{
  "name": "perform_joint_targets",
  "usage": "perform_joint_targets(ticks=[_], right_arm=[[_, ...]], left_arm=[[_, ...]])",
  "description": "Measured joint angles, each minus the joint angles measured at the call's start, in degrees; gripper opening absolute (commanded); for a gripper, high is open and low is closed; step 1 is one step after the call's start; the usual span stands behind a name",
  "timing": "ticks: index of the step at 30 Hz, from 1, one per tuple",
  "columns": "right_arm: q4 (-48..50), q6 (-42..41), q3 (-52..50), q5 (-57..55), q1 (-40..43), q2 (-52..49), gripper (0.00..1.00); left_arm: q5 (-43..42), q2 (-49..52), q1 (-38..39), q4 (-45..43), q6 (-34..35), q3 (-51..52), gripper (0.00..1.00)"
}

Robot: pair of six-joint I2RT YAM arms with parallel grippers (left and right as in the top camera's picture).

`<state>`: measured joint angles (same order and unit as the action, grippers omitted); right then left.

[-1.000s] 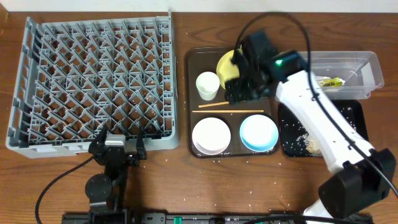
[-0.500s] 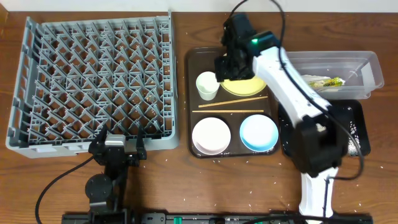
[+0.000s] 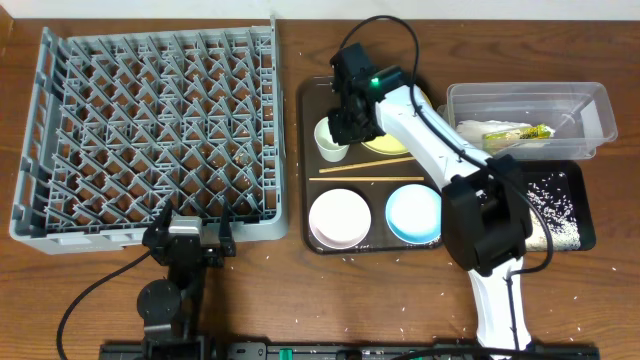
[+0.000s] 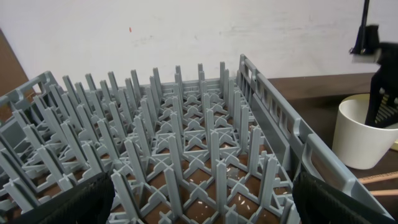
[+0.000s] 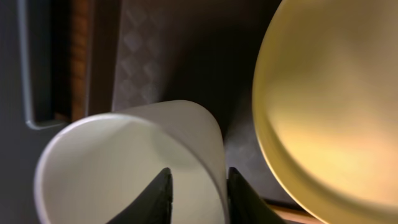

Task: Sort waste into correct bins and load items into the dishwasher
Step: 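Grasp the white cup with the right gripper and lift it, then hand the white cup from the right gripper to the left gripper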

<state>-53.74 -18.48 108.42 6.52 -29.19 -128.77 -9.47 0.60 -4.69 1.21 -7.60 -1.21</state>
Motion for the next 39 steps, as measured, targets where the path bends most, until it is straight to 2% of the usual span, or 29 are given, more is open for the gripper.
perform_joint_targets(ticks=[2, 13, 14, 21, 26, 32, 39], right_arm=[[0.0, -0.3, 0.0, -0.5, -0.3, -0.9, 0.01], [-1.7, -0.3, 0.3, 0.4, -0.1, -2.1, 0.01], [-2.3, -0.1, 0.3, 1.3, 0.1, -1.7, 0.01], [-5.1, 2.7, 0.3, 8.8, 5.6, 6.9, 0.01], [-8.1, 6.1, 0.7, 12.7, 11.4, 14.3, 0.01], [-8.5, 10.1, 1.0, 22.6, 14.6, 15.2, 0.01], [-8.6, 12.0, 1.0, 28.2, 15.0, 15.1, 0.01]], left_arm=[[0.0, 0.0, 0.0, 0.0, 0.0, 0.0, 0.92], [0.0, 0.0, 0.0, 0.0, 0.0, 0.0, 0.92], [0.0, 0.0, 0.0, 0.0, 0.0, 0.0, 0.98], [-1.4, 0.0, 0.0, -0.4, 0.5, 0.0, 0.98], [-4.4, 0.0, 0.0, -1.7, 7.9, 0.0, 0.98], [-5.2, 1.8, 0.0, -2.3, 19.1, -1.3, 0.98], [-9.5, 19.8, 0.0, -1.3, 25.9, -14.9, 0.98]])
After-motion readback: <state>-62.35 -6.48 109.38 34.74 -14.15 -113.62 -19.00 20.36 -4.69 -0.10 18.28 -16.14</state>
